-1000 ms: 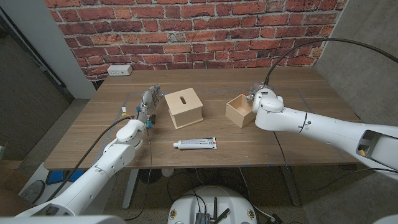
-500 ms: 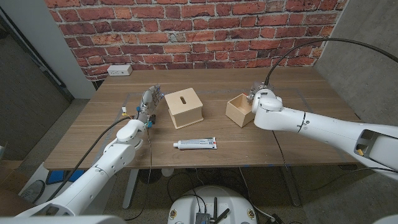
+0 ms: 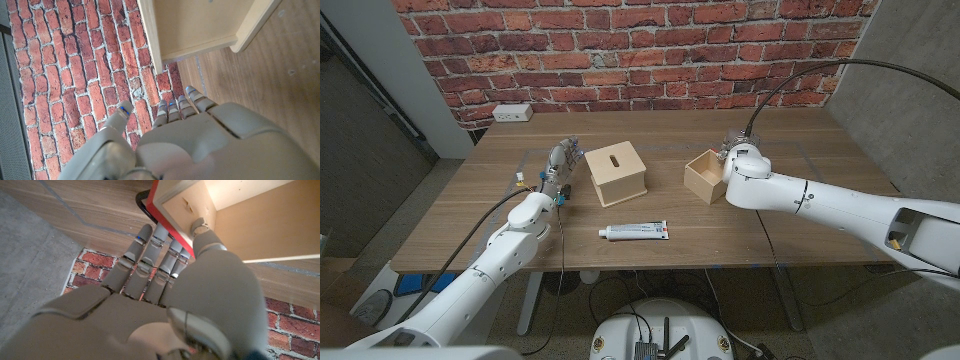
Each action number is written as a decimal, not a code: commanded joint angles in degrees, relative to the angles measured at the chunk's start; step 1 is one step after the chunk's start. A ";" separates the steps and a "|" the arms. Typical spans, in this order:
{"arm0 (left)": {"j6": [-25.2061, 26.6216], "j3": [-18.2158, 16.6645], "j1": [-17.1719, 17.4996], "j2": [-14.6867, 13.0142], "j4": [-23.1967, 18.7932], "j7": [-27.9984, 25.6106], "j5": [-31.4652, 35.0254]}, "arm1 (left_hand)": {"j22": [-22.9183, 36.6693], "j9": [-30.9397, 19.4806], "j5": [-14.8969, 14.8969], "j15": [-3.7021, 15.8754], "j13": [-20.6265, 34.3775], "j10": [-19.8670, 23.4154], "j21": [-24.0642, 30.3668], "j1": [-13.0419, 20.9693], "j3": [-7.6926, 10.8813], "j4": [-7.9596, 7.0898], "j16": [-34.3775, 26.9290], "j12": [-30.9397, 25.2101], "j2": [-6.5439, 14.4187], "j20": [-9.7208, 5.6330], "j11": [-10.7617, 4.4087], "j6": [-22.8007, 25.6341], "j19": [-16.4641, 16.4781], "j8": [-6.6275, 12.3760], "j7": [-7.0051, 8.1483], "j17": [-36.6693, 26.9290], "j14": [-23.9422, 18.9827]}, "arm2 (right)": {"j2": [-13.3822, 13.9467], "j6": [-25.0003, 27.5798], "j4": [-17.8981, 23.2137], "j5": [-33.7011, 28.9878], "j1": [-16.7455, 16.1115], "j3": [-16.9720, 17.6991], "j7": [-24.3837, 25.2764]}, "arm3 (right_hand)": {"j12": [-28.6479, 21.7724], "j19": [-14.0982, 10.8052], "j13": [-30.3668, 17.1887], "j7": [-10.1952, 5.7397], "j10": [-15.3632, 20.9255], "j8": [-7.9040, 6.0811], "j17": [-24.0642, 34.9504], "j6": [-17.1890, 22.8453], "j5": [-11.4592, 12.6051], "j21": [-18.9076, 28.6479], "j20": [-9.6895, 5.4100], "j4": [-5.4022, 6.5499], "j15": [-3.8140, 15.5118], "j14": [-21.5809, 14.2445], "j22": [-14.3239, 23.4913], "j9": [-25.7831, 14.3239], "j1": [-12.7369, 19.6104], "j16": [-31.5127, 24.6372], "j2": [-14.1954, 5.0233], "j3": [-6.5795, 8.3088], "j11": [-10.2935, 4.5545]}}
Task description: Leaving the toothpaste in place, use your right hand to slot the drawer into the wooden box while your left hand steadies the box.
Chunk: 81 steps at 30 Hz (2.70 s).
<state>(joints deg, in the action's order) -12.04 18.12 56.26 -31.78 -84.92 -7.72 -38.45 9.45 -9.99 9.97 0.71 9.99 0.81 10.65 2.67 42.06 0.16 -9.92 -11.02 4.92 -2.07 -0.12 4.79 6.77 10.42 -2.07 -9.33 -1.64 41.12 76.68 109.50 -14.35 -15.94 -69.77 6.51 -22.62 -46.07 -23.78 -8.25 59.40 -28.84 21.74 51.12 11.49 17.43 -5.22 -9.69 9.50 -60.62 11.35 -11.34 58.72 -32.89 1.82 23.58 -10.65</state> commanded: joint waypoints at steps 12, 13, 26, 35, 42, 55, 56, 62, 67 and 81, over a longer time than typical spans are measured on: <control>0.00 -0.50 1.10 -0.79 -1.42 -0.27 -0.06 | 0.17 -0.08 0.09 -0.06 0.22 0.53 0.25 -0.86 0.30 0.01 -0.11 -0.05 3.90 -2.76 -0.07 0.73 0.46 0.07 0.02 -0.21 -0.34 | 0.70 0.35 1.74 2.59 -0.33 0.65 3.35 | -0.20 -0.27 -0.87 -0.65 4.25 -1.18 1.74 3.26 0.78 1.85 -6.66 0.14 4.17 -4.13 0.79 -0.19 5.39 -0.16 -4.81 -0.18 -1.06; 0.06 -0.52 1.13 -0.85 -1.51 -0.29 -0.04 | 0.17 -0.08 0.09 -0.07 0.22 0.53 0.25 -0.87 0.31 0.01 -0.13 -0.05 3.90 -2.76 -0.04 0.73 0.47 0.07 0.01 -0.21 -0.39 | 0.95 0.05 2.03 2.76 -0.50 0.95 3.45 | -0.18 -0.27 -0.87 -0.65 4.26 -1.17 1.75 3.24 0.78 1.87 -6.66 0.15 4.17 -4.16 0.80 -0.19 5.39 -0.14 -4.85 -0.18 -1.06; 0.11 -1.05 1.79 -1.80 -3.16 -0.68 0.30 | 0.16 -0.08 0.09 -0.16 0.22 0.59 0.23 -0.90 0.34 0.00 -0.10 -0.05 3.86 -2.74 -0.04 0.71 0.54 0.04 -0.02 -0.20 -0.37 | 3.07 -1.74 5.05 5.47 -2.73 5.51 3.61 | 0.16 -0.12 -0.98 -0.46 4.55 -1.18 1.99 3.70 0.89 2.40 -6.72 0.32 4.14 -4.60 0.95 -0.09 5.48 0.33 -5.77 -0.15 -1.02; -0.10 -1.42 2.75 -2.19 -4.32 -1.21 0.53 | 0.15 -0.08 0.10 -0.19 0.22 0.54 0.22 -0.87 0.38 0.07 -0.09 -0.02 3.83 -2.74 -0.07 0.70 0.58 0.03 -0.02 -0.18 -0.39 | 3.73 -3.48 5.76 7.09 -4.18 8.53 3.35 | 0.22 -0.02 -1.16 -0.29 4.76 -1.21 2.11 4.02 0.92 2.64 -6.72 0.40 4.12 -4.81 1.01 -0.05 5.43 0.55 -6.19 -0.16 -0.99; -0.06 -2.01 4.07 -3.06 -6.47 -2.75 1.51 | 0.15 -0.08 0.10 -0.20 0.22 0.56 0.21 -0.83 0.42 0.12 -0.09 -0.02 3.84 -2.69 -0.03 0.74 0.60 0.04 -0.02 -0.17 -0.43 | 4.42 -4.14 6.71 7.46 -4.12 9.28 2.73 | 0.52 0.07 -1.07 -0.22 4.68 -1.07 2.20 3.92 0.93 2.85 -6.72 0.39 4.12 -4.85 1.06 -0.01 5.40 0.79 -6.40 -0.19 -0.98; 0.91 -3.16 6.34 -5.67 -10.56 -5.37 4.41 | 0.15 -0.08 0.09 -0.13 0.22 0.67 0.18 -0.67 0.45 0.41 -0.03 -0.04 3.74 -2.71 -0.24 0.82 0.62 0.06 0.07 -0.10 -0.41 | 4.89 -3.13 8.55 7.74 -2.45 8.90 1.20 | 0.77 0.22 -1.35 0.06 4.70 -0.95 2.36 4.08 0.92 3.26 -6.70 0.30 4.14 -4.78 1.12 0.05 5.32 1.32 -6.50 -0.36 -0.90; 1.07 -3.23 6.52 -5.93 -10.89 -5.65 4.78 | 0.15 -0.08 0.09 -0.09 0.22 0.68 0.18 -0.66 0.45 0.44 -0.03 -0.04 3.73 -2.69 -0.22 0.86 0.62 0.07 0.09 -0.10 -0.41 | 4.74 -2.74 8.64 7.87 -2.40 9.06 1.19 | 0.78 0.22 -1.36 0.02 4.70 -0.94 2.37 4.07 0.92 3.27 -6.70 0.29 4.14 -4.79 1.12 0.05 5.32 1.33 -6.50 -0.37 -0.90; 1.17 -3.53 7.48 -7.43 -12.38 -6.59 7.28 | 0.14 -0.07 0.07 0.04 0.21 0.74 0.18 -0.51 0.42 0.72 0.01 -0.05 3.64 -2.67 -0.27 1.15 0.68 0.17 0.17 -0.05 -0.37 | 4.98 -2.30 9.21 8.25 -1.86 9.00 1.02 | 0.87 0.32 -1.58 0.05 4.70 -0.69 2.49 3.70 0.95 3.47 -6.70 0.20 4.14 -4.79 1.13 0.08 5.34 1.55 -6.49 -0.46 -0.89; 1.91 -3.76 8.47 -8.89 -14.34 -7.65 9.64 | 0.13 -0.07 0.03 0.20 0.21 0.75 0.22 -0.39 0.33 1.03 0.02 -0.04 3.48 -2.88 -0.32 1.26 0.84 0.18 0.27 -0.03 -0.37 | 5.03 -2.02 9.36 8.61 -1.22 8.69 0.72 | 0.95 0.44 -1.70 0.04 4.68 -0.69 2.54 3.88 0.97 3.56 -6.71 0.18 4.12 -4.72 1.13 0.09 5.33 1.74 -6.52 -0.49 -0.88; 8.13 -5.16 11.26 -15.07 -22.34 -10.04 16.82 | 0.13 -0.05 -0.03 0.63 0.19 1.13 0.28 0.08 0.22 1.90 -0.06 -0.12 3.45 -3.19 -0.85 2.16 1.22 0.38 0.76 -0.03 -0.61 | 4.80 -0.06 9.71 9.94 1.06 7.56 0.00 | 1.20 0.73 -1.88 0.02 4.63 -0.53 2.71 3.88 1.01 3.81 -6.69 0.20 4.13 -4.72 1.13 0.12 5.28 2.11 -6.69 -0.59 -0.85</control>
<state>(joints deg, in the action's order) -8.41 13.95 65.60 -42.12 -101.37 -16.18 -26.99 9.45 -9.87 9.97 1.03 9.99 1.43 10.65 2.36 42.23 1.79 -9.92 -11.02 4.61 -2.05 -0.74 6.33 7.42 10.42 -1.56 -9.34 -1.95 46.11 75.19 118.89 -5.48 -16.56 -61.43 7.07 -21.28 -45.52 -25.43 -6.56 61.40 -29.04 24.34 53.01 12.17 20.99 -5.13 -9.89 9.45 -62.81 12.40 -11.00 58.22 -30.77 1.32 22.87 -9.42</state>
